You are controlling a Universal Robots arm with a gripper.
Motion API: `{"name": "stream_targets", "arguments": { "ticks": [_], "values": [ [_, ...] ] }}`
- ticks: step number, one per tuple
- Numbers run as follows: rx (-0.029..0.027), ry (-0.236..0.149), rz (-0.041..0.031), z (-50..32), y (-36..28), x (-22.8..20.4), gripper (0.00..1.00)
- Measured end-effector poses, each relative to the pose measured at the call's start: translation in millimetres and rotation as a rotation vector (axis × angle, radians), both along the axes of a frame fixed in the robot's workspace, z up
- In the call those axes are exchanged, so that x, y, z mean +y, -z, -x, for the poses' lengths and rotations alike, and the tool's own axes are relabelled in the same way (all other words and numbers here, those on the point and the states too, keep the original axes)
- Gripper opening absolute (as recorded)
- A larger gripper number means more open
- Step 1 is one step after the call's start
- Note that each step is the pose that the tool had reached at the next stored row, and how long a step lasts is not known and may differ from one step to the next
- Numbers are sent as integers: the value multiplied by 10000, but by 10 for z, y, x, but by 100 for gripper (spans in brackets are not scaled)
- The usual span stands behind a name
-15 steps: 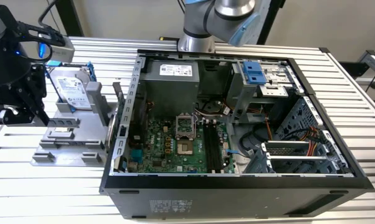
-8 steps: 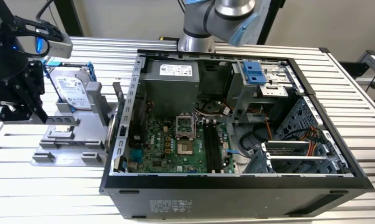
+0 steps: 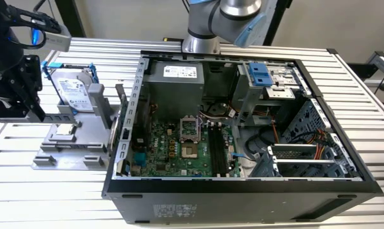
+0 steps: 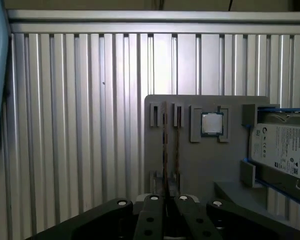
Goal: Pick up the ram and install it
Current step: 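Pick up the ram and move it above insertion slot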
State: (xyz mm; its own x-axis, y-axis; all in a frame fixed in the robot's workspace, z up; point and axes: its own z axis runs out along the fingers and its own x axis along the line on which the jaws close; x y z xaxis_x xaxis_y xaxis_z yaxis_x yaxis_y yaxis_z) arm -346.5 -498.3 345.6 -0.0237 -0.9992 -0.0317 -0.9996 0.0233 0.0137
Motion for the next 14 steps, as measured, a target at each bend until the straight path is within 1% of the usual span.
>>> {"name": "stream_targets", "arguments": {
  "ticks": [14],
  "values": [
    [0,0,0,0,-186,0,0]
  ]
}}
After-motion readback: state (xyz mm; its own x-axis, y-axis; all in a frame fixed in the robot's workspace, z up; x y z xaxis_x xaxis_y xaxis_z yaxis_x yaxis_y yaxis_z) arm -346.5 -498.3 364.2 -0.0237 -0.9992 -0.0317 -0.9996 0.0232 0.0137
